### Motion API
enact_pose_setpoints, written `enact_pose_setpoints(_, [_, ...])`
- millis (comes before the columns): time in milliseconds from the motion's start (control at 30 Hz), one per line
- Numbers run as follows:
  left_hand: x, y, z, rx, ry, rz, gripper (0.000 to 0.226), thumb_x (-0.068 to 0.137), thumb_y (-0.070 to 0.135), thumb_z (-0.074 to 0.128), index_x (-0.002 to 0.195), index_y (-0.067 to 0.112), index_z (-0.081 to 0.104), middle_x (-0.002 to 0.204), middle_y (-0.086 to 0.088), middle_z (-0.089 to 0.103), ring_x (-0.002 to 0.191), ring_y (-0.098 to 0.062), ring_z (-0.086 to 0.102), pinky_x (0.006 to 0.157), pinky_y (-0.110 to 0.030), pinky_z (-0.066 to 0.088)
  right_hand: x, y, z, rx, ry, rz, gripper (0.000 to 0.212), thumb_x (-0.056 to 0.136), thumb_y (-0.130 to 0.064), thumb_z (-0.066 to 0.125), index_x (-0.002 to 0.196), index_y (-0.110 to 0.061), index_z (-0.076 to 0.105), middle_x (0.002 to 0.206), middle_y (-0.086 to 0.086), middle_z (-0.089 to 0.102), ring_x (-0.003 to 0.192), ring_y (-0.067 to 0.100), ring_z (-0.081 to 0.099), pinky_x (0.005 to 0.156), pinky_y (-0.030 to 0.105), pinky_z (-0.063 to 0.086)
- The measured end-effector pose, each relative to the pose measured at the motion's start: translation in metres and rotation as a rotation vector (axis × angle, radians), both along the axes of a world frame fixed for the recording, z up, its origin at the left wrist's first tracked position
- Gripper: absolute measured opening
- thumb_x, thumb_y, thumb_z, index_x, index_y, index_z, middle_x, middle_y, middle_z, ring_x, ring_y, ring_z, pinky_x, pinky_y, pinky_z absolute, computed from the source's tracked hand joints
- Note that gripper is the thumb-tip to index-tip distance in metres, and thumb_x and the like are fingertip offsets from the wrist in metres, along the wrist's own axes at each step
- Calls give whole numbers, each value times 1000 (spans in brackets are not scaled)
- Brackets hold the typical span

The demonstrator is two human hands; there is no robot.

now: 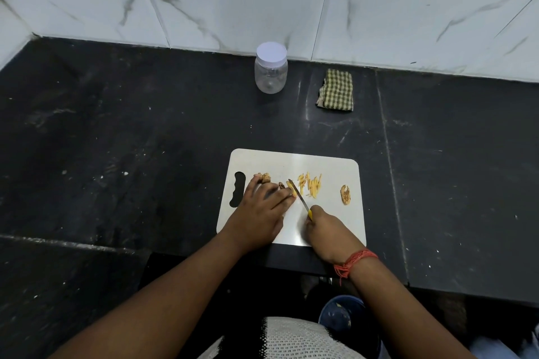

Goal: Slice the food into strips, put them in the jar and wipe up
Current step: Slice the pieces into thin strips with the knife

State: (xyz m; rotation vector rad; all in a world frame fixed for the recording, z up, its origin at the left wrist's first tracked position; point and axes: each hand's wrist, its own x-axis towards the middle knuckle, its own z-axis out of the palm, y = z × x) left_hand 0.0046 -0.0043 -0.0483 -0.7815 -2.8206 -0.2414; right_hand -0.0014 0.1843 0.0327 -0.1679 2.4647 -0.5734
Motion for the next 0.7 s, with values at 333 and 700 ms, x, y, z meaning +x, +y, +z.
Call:
enact_pose_setpoints(333, [-1, -1, -1, -12, -21, 1, 45, 95, 28, 49, 139, 19, 56, 142, 0, 55, 126, -26, 49, 115, -61, 24, -3, 0, -1, 8, 2, 30, 11, 102, -17, 34, 95, -11, 40, 91, 13, 59, 74, 24, 51, 67, 32, 38])
enact_pose_setpoints(700, [-1, -1, -1, -6, -5, -13, 45, 94, 26, 51, 138, 19, 58, 141, 1, 55, 125, -27, 50, 115, -62, 25, -8, -2, -5, 48, -52, 50, 7, 99, -8, 35, 94, -11, 39, 81, 5, 53, 70, 20, 48, 66, 29, 36])
